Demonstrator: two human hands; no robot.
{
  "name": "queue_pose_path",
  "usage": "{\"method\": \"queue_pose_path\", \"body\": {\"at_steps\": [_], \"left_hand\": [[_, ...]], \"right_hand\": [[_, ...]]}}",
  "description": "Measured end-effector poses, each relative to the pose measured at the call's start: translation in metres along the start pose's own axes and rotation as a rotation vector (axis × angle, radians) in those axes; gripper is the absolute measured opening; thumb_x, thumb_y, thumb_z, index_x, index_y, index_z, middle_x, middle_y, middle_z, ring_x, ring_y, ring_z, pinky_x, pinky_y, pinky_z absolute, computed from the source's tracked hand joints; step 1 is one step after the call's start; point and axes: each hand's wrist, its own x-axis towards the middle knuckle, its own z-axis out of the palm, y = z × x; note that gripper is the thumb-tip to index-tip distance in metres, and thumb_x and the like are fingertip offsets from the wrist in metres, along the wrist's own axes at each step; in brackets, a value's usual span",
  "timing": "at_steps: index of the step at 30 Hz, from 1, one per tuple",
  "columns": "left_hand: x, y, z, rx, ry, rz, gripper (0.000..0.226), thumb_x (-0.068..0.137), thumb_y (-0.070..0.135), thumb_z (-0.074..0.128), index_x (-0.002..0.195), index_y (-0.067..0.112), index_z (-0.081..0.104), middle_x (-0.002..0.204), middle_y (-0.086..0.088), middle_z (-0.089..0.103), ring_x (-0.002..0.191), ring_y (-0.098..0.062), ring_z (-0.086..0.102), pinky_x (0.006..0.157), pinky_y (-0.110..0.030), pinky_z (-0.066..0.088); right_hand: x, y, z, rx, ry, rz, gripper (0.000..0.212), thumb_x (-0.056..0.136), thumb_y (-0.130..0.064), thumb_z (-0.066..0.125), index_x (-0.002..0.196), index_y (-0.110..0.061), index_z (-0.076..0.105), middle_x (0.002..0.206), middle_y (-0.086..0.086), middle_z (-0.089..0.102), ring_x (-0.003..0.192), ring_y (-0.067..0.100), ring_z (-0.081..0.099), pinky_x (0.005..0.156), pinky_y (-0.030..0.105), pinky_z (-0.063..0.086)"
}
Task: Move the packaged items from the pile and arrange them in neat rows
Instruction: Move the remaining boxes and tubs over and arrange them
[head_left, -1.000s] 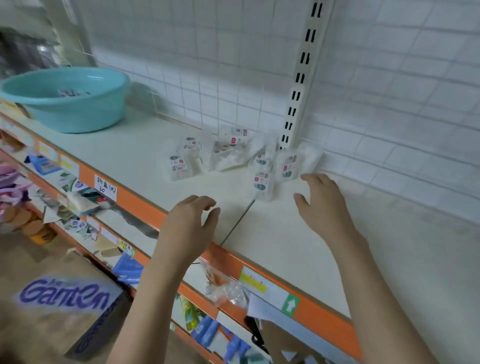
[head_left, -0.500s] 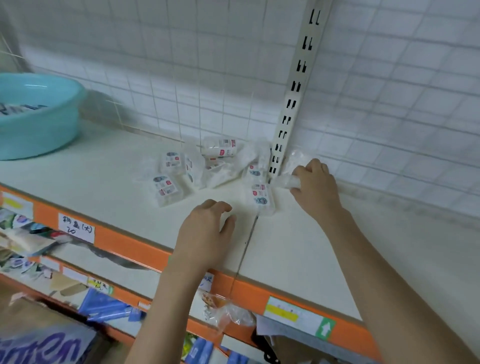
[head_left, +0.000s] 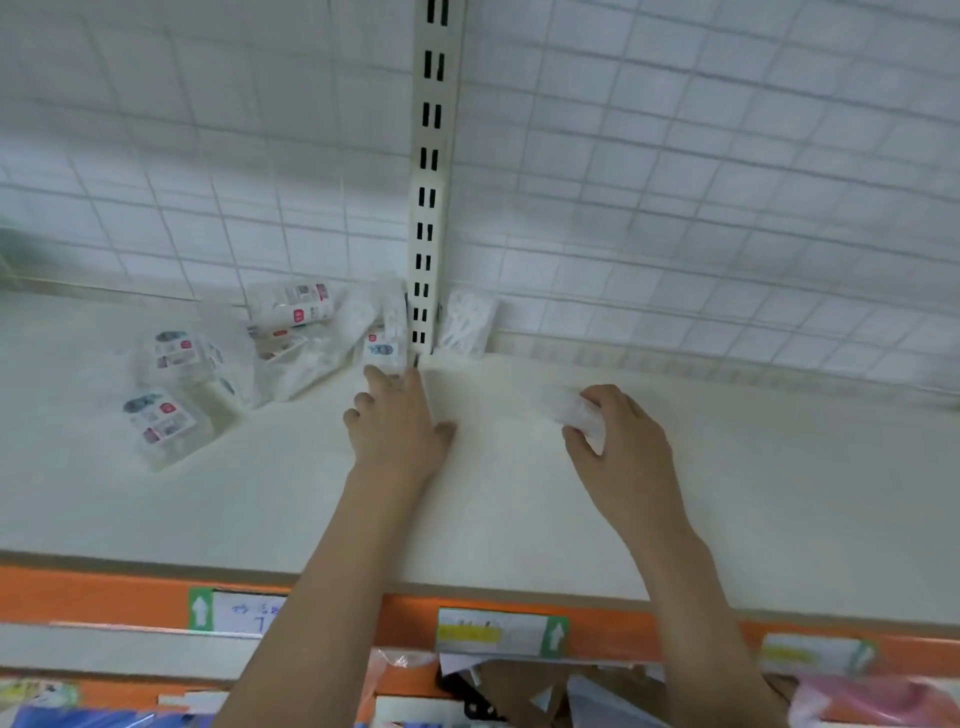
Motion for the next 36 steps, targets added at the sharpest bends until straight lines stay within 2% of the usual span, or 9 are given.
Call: {"method": "queue_pose_path", "body": {"at_steps": [3, 8, 11, 14, 16, 19, 25, 29, 36], "left_hand": [[-0.009, 0.007, 0.004, -0.128, 0.064, 0.130, 0.061, 0.080, 0.031, 0.061, 0.132, 0.013, 0.036, 0.140, -0.012, 0.030, 0.111, -0.035, 0.046, 0.093, -0.038, 0.037], [-0.043, 0.049, 0.014, -0.447, 0.017, 0.293, 0.072, 0.074, 0.026, 0.069, 0.137, 0.015, 0.035, 0.135, -0.010, 0.038, 0.111, -0.029, 0.051, 0.095, -0.037, 0.043], [-0.068, 0.088, 0.022, -0.473, 0.030, 0.327, 0.074, 0.075, 0.028, 0.068, 0.139, 0.020, 0.032, 0.127, -0.003, 0.046, 0.111, -0.022, 0.049, 0.086, -0.021, 0.035], [-0.096, 0.137, 0.033, -0.456, 0.096, 0.350, 0.071, 0.074, 0.030, 0.068, 0.137, 0.026, 0.035, 0.133, 0.007, 0.043, 0.111, -0.015, 0.050, 0.076, -0.012, 0.027], [-0.114, 0.172, 0.044, -0.468, 0.104, 0.362, 0.070, 0.073, 0.029, 0.068, 0.136, 0.027, 0.036, 0.135, 0.009, 0.039, 0.109, -0.014, 0.051, 0.078, -0.014, 0.031], [-0.143, 0.224, 0.066, -0.421, 0.079, 0.407, 0.072, 0.073, 0.028, 0.067, 0.137, 0.023, 0.035, 0.137, 0.003, 0.035, 0.106, -0.022, 0.054, 0.082, -0.027, 0.044], [-0.193, 0.296, 0.103, -0.480, 0.010, 0.362, 0.077, 0.069, 0.024, 0.066, 0.139, 0.025, 0.032, 0.129, -0.002, 0.039, 0.105, -0.021, 0.050, 0.082, -0.023, 0.037], [-0.206, 0.314, 0.112, -0.454, 0.010, 0.356, 0.079, 0.063, 0.029, 0.061, 0.137, 0.027, 0.034, 0.128, -0.003, 0.041, 0.105, -0.022, 0.050, 0.081, -0.023, 0.038], [-0.199, 0.333, 0.113, -0.362, 0.092, 0.366, 0.076, 0.058, 0.040, 0.051, 0.133, 0.030, 0.040, 0.126, 0.003, 0.050, 0.104, -0.025, 0.047, 0.090, -0.029, 0.034]], "right_hand": [[-0.010, 0.013, -0.011, 0.020, 0.014, 0.024, 0.026, 0.082, -0.014, 0.064, 0.106, -0.012, 0.055, 0.100, 0.005, 0.060, 0.089, 0.024, 0.055, 0.067, 0.020, 0.029], [-0.020, 0.050, -0.043, 0.037, 0.037, 0.036, 0.032, 0.083, -0.020, 0.065, 0.113, -0.014, 0.055, 0.107, 0.003, 0.060, 0.097, 0.024, 0.055, 0.077, 0.027, 0.040], [-0.027, 0.083, -0.073, 0.064, 0.076, 0.081, 0.038, 0.083, -0.025, 0.065, 0.117, -0.014, 0.053, 0.109, 0.002, 0.059, 0.098, 0.021, 0.055, 0.081, 0.030, 0.043], [-0.038, 0.125, -0.105, 0.109, 0.116, 0.124, 0.034, 0.082, -0.029, 0.065, 0.111, -0.014, 0.055, 0.105, -0.001, 0.060, 0.093, 0.016, 0.054, 0.078, 0.024, 0.039], [-0.047, 0.159, -0.127, 0.118, 0.114, 0.146, 0.033, 0.082, -0.031, 0.065, 0.108, -0.013, 0.057, 0.104, 0.000, 0.061, 0.092, 0.016, 0.055, 0.077, 0.023, 0.038], [-0.061, 0.208, -0.162, 0.147, 0.101, 0.163, 0.033, 0.081, -0.030, 0.066, 0.107, -0.012, 0.057, 0.102, 0.003, 0.062, 0.093, 0.022, 0.059, 0.082, 0.034, 0.046], [-0.088, 0.278, -0.214, 0.251, 0.084, 0.123, 0.047, 0.085, -0.020, 0.062, 0.127, -0.029, 0.042, 0.091, 0.004, 0.058, 0.076, 0.024, 0.061, 0.071, 0.035, 0.049], [-0.098, 0.298, -0.223, 0.206, 0.100, 0.007, 0.034, 0.087, -0.014, 0.060, 0.119, -0.025, 0.056, 0.099, 0.003, 0.052, 0.073, 0.015, 0.055, 0.075, 0.027, 0.047], [-0.098, 0.318, -0.227, 0.240, 0.103, 0.004, 0.026, 0.091, -0.015, 0.054, 0.110, -0.032, 0.058, 0.111, 0.002, 0.043, 0.084, -0.001, 0.053, 0.074, 0.001, 0.038]]}}
